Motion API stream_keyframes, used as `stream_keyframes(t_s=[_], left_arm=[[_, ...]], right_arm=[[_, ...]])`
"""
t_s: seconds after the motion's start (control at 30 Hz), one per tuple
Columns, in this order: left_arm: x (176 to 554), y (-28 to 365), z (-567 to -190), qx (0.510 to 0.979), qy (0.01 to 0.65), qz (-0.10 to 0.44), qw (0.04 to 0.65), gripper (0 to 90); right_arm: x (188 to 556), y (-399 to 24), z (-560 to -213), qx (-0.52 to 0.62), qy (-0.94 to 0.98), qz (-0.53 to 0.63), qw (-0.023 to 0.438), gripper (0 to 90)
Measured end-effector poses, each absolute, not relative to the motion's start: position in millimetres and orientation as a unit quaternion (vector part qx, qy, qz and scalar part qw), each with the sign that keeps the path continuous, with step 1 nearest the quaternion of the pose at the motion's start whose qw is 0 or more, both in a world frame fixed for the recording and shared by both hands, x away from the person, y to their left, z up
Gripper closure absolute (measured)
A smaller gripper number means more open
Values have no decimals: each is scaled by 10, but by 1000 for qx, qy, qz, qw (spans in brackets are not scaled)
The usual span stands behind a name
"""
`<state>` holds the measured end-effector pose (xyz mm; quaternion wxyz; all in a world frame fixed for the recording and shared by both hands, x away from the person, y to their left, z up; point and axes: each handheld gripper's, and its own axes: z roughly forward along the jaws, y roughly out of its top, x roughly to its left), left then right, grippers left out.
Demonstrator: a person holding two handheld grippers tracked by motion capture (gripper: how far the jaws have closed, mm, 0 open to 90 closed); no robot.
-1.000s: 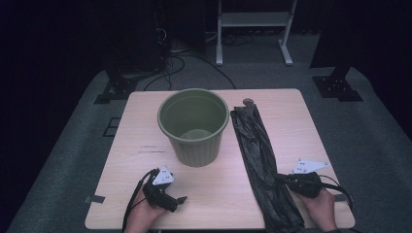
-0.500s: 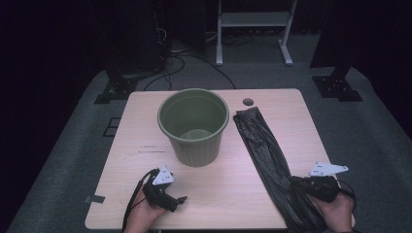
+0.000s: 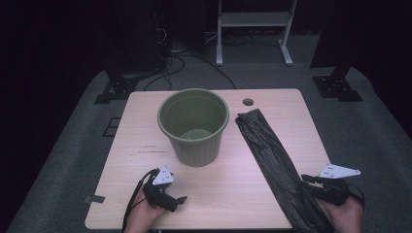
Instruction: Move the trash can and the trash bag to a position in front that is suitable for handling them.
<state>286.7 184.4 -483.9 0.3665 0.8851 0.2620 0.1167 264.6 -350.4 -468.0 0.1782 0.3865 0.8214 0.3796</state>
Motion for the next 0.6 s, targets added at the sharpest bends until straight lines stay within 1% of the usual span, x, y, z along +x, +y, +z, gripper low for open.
stream_keyframes(t_s=[0.03, 0.1, 0.13, 0.17, 0.23, 0.33, 0.4, 0.47, 0.53, 0.6], left_arm=[[2867, 1844, -4839, 885, 262, 117, 366, 0], [2868, 1843, -4838, 885, 262, 117, 366, 0], [2868, 1843, -4839, 885, 263, 117, 366, 0], [2868, 1843, -4838, 885, 263, 117, 366, 0], [2869, 1843, -4839, 885, 263, 117, 367, 0], [2870, 1842, -4839, 885, 263, 117, 366, 0], [2871, 1842, -4840, 884, 264, 117, 367, 0], [2871, 1842, -4839, 885, 263, 117, 367, 0], [2871, 1842, -4840, 884, 264, 117, 367, 0], [2870, 1841, -4839, 884, 264, 117, 367, 0]], right_arm=[[2650, -3490, -4667, 386, 820, 382, 182, 585], [2669, -3448, -4636, 385, 819, 384, 182, 515], [2679, -3419, -4623, 383, 818, 387, 184, 451], [2697, -3386, -4614, 381, 818, 389, 185, 407], [2740, -3317, -4599, 377, 821, 388, 182, 342], [2820, -3209, -4591, 378, 823, 383, 183, 196], [2870, -3143, -4592, 378, 823, 380, 188, 122], [2908, -3086, -4607, 377, 822, 382, 190, 121], [2952, -3042, -4639, 374, 824, 387, 175, 102], [2980, -3009, -4668, 367, 827, 389, 175, 102]])
